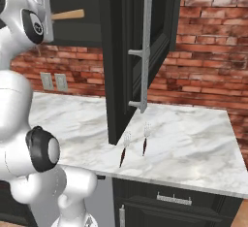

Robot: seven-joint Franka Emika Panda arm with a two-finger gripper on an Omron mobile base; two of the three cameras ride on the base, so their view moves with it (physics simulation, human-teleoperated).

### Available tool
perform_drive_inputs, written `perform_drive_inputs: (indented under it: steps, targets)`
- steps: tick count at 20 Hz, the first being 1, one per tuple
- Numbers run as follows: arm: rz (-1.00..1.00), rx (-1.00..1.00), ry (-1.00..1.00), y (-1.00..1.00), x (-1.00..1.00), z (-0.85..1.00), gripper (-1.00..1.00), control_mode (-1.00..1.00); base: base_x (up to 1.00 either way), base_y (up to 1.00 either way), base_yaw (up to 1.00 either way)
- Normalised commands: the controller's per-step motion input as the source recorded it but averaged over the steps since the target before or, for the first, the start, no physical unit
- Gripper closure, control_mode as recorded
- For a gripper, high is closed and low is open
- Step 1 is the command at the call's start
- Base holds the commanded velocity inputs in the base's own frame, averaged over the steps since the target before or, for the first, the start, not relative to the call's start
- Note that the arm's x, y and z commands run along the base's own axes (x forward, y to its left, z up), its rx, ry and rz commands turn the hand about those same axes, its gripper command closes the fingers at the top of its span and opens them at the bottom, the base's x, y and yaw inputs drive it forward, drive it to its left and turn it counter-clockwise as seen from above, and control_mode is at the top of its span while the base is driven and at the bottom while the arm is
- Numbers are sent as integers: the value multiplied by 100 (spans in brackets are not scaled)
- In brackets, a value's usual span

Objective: Organize the utensils by type. Pick up the wooden spoons from the counter and place them in the open cabinet. Then pick up the metallic utensils from the counter and place them in the open drawer.

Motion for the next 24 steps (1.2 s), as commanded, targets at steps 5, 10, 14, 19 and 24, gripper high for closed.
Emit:
perform_drive_inputs:
  steps: [5,10,14,19,24]
  targets:
    - [0,1,0,0,64,0,100,-100,0,0,0]
    - [3,5,3,0,62,0,100,-100,0,0,0]
    - [6,7,3,1,53,-7,100,-100,0,0,0]
    - [9,0,3,1,38,-21,100,-100,0,0,0]
    - [10,0,1,2,21,-26,100,-100,0,0,0]
